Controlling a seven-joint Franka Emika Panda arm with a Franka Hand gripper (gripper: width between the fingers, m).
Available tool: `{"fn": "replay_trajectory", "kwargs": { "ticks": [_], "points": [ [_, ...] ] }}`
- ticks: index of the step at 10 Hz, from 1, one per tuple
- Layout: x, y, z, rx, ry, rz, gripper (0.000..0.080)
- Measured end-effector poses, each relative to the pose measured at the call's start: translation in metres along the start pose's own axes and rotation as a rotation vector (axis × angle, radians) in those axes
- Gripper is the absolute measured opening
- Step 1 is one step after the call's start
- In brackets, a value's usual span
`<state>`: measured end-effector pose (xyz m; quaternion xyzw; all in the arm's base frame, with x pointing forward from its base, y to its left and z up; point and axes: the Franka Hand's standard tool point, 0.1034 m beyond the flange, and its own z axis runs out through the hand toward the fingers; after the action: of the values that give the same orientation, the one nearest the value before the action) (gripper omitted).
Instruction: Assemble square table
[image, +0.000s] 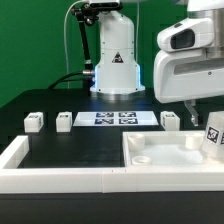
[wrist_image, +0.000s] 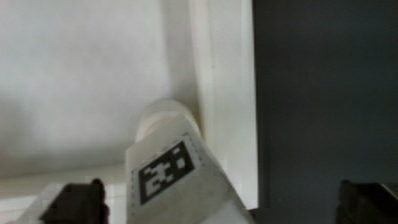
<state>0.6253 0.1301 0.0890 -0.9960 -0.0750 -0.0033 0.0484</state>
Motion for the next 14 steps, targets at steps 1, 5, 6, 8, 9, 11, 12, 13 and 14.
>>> {"fn": "replay_trajectory", "kwargs": {
  "ticks": [1, 5, 6, 8, 9, 11, 12, 13, 14],
  "points": [
    [0.0035, 0.0011, -0.0005, -0.035, 0.021, -0.149, 0.0649],
    [0.01, 0.0054, -0.0043, -0.089, 0.029, -0.527, 0.0649],
    [0.0101, 0.0054, -0.0043, -0.09, 0.028, -0.56, 0.0649],
    [0.0101, 0.0052, -0.0043, -0.09, 0.028, -0.557, 0.0352],
    [0.0101, 0.0052, -0.0043, -0.09, 0.028, -0.557, 0.0352],
    [0.0101, 0.0051, -0.0043, -0.089, 0.029, -0.552, 0.029],
    [0.0101, 0.0052, -0.0043, -0.089, 0.029, -0.539, 0.029],
    [0.0101, 0.0051, -0.0043, -0.089, 0.029, -0.536, 0.029],
    [0.0103, 0.0057, -0.0044, -0.087, 0.033, -0.463, 0.029]
  ]
}}
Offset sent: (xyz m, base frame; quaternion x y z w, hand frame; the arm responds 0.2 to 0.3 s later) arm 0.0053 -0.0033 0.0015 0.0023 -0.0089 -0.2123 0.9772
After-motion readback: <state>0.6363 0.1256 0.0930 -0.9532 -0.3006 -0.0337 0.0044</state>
